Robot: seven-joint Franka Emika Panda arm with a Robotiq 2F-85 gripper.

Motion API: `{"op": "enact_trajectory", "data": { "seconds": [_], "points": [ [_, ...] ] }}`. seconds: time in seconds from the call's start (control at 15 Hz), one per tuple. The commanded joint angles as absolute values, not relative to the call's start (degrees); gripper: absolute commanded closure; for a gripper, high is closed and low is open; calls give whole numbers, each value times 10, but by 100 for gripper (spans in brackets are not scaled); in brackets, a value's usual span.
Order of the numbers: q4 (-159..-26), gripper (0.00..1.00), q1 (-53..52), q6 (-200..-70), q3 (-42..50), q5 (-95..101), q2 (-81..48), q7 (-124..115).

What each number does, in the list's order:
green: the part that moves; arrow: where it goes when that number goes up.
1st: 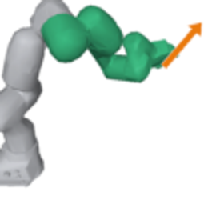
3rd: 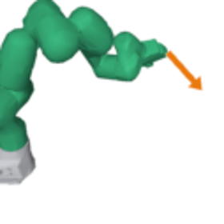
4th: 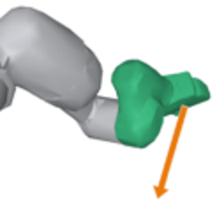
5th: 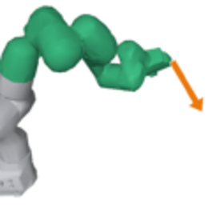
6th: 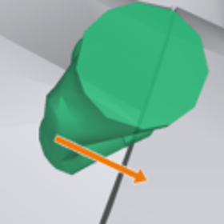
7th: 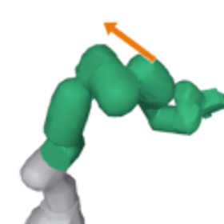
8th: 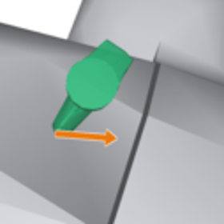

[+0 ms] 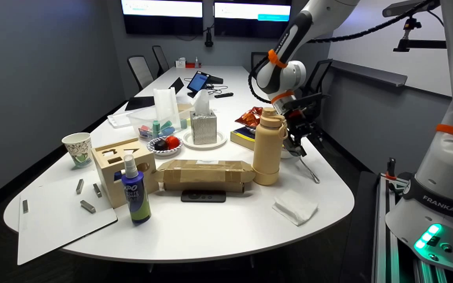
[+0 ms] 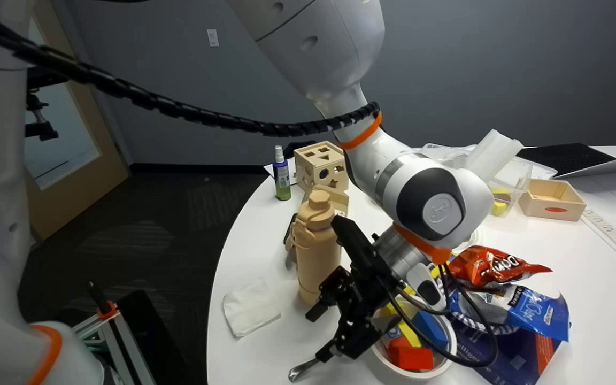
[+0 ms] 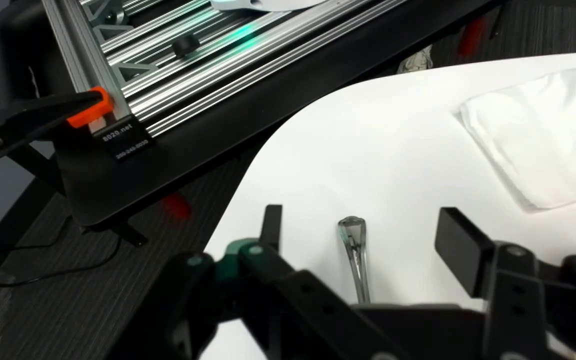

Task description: Use the cake spatula to stir the blocks in the bowl.

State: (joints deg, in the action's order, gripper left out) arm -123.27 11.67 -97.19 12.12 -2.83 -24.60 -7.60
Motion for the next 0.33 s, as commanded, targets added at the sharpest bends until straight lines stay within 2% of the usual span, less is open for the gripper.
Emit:
{"op": "enact_trajectory", "data": {
  "seconds": [0.0,0.27],
  "points": [
    [-1233,0,119,-979,119,-39,-241,-78],
    [-1238,0,121,-984,122,-43,-227,-79]
  ]
}}
